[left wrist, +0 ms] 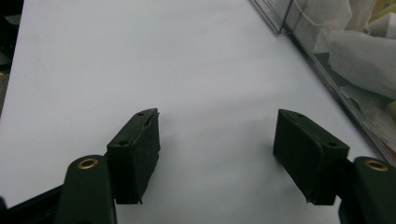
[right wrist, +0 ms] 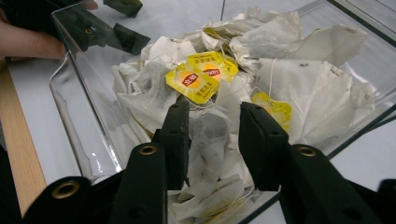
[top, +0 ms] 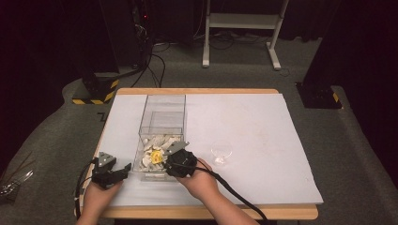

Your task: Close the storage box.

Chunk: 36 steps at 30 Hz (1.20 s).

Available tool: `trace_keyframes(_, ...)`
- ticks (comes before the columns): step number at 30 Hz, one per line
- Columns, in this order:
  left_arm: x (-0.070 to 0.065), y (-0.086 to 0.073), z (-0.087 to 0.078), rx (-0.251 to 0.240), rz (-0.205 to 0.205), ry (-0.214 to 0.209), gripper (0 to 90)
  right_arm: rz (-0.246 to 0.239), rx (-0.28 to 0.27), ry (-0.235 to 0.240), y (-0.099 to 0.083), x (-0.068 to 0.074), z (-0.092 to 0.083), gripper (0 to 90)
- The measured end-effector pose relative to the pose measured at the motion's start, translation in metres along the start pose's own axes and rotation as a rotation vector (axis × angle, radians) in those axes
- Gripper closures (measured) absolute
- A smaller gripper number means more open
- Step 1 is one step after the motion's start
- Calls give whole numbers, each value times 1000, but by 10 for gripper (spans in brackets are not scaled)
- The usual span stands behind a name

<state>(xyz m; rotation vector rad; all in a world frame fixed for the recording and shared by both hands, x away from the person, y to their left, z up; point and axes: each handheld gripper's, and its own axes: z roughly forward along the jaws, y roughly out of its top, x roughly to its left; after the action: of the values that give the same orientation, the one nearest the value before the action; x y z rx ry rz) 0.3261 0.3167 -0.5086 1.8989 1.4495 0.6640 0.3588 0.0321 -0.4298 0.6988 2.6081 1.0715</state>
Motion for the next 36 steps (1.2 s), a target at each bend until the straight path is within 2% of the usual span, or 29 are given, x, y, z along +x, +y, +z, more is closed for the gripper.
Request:
trace_keyframes(5, 0, 0, 0, -3, -3, 0, 316, 16, 15, 19, 1, -3, -1, 705)
trace_keyframes(10, 0, 0, 0, 0, 0, -1, 316, 6, 26, 24, 1, -2, -3, 723)
trace_keyframes(13, 0, 0, 0, 0, 0, 0, 316, -16, 33, 11, 0, 0, -3, 779)
trace_keyframes(20, 0, 0, 0, 0, 0, 0, 316, -29, 39, 1, -2, 0, -5, 885)
trace_keyframes(29, 0, 0, 0, 1, 0, 0, 316, -20, -5, 6, -7, 0, -6, 899)
trace_keyframes(36, 0, 0, 0, 0, 0, 0, 316, 3, -78, -10, -10, 0, -13, 900)
